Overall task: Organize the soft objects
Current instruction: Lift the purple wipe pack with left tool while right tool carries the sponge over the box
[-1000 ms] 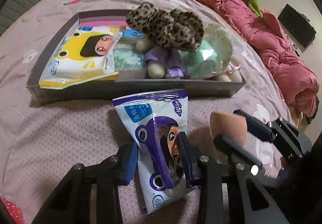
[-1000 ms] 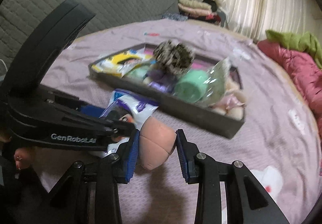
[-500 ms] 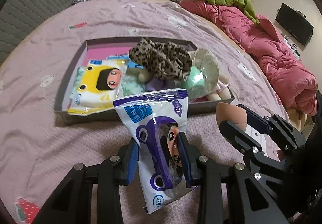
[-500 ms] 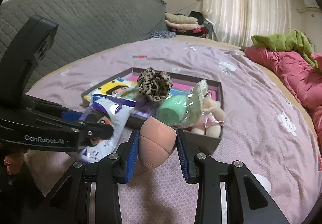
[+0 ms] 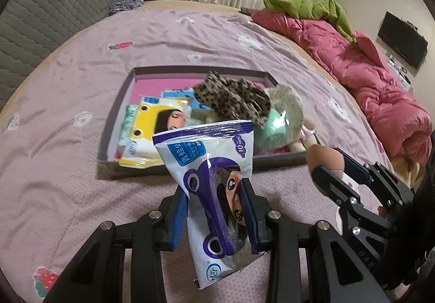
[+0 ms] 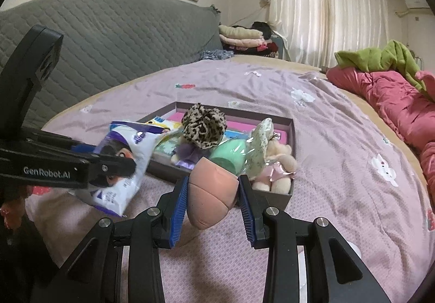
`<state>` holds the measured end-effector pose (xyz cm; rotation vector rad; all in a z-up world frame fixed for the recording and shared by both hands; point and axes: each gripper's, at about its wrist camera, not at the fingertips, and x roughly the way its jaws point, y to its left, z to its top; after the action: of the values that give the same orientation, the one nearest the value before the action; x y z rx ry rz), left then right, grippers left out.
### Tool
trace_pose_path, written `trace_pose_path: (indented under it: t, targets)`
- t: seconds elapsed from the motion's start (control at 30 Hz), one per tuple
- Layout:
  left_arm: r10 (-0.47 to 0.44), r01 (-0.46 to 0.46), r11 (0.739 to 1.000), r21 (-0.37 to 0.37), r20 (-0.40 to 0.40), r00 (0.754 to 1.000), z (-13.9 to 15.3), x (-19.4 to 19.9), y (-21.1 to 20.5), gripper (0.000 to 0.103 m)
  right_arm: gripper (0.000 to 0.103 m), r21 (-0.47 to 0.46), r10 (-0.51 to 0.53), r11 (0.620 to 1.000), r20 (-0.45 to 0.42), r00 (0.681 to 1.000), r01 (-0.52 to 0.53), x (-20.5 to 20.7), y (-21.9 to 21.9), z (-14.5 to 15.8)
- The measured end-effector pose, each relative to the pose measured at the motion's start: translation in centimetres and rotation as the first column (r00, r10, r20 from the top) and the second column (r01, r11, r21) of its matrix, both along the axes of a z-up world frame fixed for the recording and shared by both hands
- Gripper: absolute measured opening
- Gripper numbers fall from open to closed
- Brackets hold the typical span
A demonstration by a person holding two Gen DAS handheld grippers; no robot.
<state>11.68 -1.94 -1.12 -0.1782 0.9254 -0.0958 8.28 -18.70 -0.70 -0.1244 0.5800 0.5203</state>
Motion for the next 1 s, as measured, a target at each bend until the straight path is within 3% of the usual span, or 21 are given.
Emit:
trace_pose_path:
  t: [0.5,1.0]
  targets:
    - [0.076,-0.077,0.997,0.009,0.059,0.995,1.6,4.7,2.5,0.037,0.038,0.033,-0.106,0.994,0.055,0.993,0.105,2.9,-1.7,1.1]
    - [0.066,-0.067,0.997,0.026,0.022,0.998,-0.3,9.2,2.3,0.037,0.038,0.032,-0.18,0.983,0.08,0.98,0.178,6.0,-2.8,0.7]
